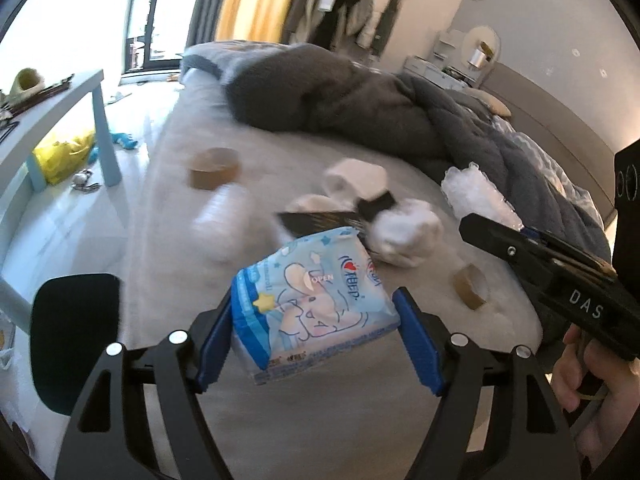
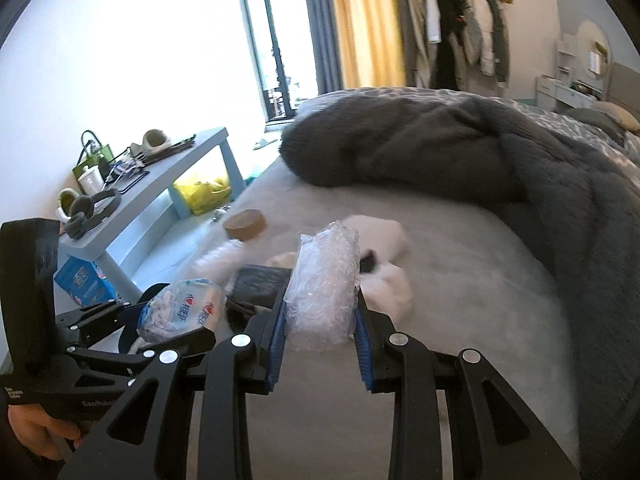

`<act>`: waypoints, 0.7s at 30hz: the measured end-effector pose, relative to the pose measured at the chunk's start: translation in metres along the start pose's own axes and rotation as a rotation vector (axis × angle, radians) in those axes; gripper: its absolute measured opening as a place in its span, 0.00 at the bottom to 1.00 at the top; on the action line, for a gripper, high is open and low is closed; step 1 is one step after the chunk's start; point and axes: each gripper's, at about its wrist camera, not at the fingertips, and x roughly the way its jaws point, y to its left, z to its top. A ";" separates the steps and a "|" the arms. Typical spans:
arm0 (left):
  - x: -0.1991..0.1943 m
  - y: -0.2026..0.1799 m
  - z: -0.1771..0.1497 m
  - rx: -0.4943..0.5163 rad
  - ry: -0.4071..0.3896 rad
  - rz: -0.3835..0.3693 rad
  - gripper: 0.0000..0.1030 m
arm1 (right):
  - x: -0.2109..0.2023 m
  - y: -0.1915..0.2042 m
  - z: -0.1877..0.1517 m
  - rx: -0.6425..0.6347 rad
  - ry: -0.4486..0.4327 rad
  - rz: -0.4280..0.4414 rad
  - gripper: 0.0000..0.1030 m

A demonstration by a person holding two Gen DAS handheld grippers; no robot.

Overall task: Collect trash
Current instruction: 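Carry both held items over the dark green trash bin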

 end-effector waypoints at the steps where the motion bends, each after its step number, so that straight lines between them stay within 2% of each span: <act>1: -0.002 0.006 0.002 -0.005 -0.004 0.007 0.75 | 0.004 0.007 0.004 -0.006 0.002 0.007 0.30; 8: -0.022 0.049 0.007 -0.016 -0.031 0.083 0.75 | 0.030 0.059 0.020 -0.056 0.014 0.068 0.30; 21: -0.049 0.147 -0.003 -0.086 -0.009 0.236 0.75 | 0.083 0.159 0.039 -0.154 0.073 0.164 0.30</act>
